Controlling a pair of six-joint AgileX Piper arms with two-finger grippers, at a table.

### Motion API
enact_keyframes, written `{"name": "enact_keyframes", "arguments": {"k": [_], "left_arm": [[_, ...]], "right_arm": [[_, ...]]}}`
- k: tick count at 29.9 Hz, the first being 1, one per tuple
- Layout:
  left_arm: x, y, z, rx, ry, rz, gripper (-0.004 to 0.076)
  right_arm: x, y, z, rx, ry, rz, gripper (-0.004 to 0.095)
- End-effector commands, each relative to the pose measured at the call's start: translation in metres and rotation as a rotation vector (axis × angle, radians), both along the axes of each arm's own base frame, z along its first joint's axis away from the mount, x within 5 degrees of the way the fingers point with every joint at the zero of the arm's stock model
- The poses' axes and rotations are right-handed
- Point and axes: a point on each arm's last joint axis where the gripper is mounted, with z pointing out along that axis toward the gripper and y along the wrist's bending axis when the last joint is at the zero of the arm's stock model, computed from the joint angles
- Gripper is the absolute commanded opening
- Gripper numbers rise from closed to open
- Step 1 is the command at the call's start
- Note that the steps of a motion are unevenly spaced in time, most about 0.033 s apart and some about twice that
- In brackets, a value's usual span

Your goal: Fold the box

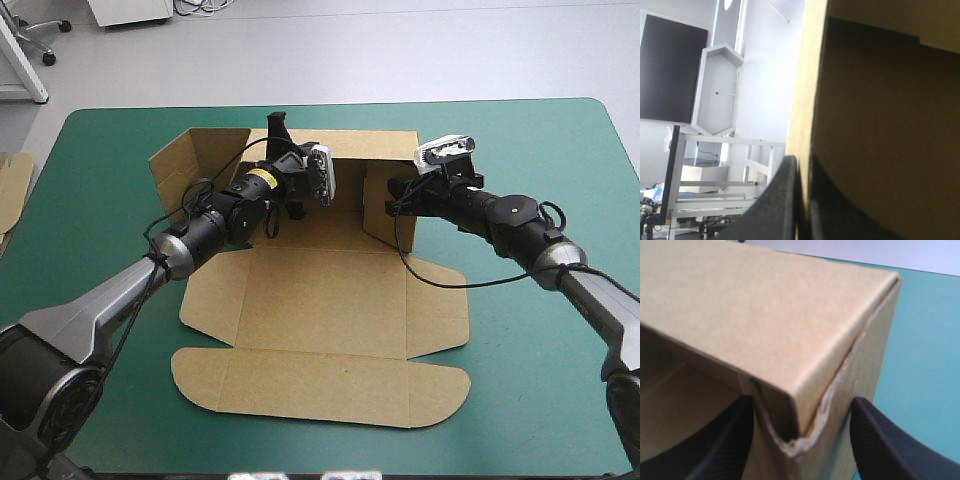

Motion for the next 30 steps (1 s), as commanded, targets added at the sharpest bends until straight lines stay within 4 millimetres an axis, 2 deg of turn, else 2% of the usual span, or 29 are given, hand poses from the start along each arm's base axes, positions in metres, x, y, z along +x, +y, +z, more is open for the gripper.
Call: {"name": "enact_keyframes", "arguments": {"k": [1, 16, 26, 30], "left_arm": [[-0.007, -0.002, 0.024, -0.090, -0.012, 0.003, -0.0015], [-0.012, -0.009, 0.022, -0.075, 0.036, -0.022, -0.0015], [-0.012, -0.011, 0.029, -0.075, 0.038, -0.031, -0.0015], [-0.013, -0.011, 0.026, -0.058, 0.060, -0.037, -0.0015]], "right_arm": [[0.002, 0.000, 0.033, 0.045, -0.082, -0.016, 0.0495], [0.003, 0.004, 0.024, -0.003, 0.001, 0.038, 0.0205], [0.001, 0.007, 0.023, 0.028, 0.028, 0.059, -0.0034], [0.000, 0.009, 0.023, 0.058, 0.045, 0.064, -0.0032]]}}
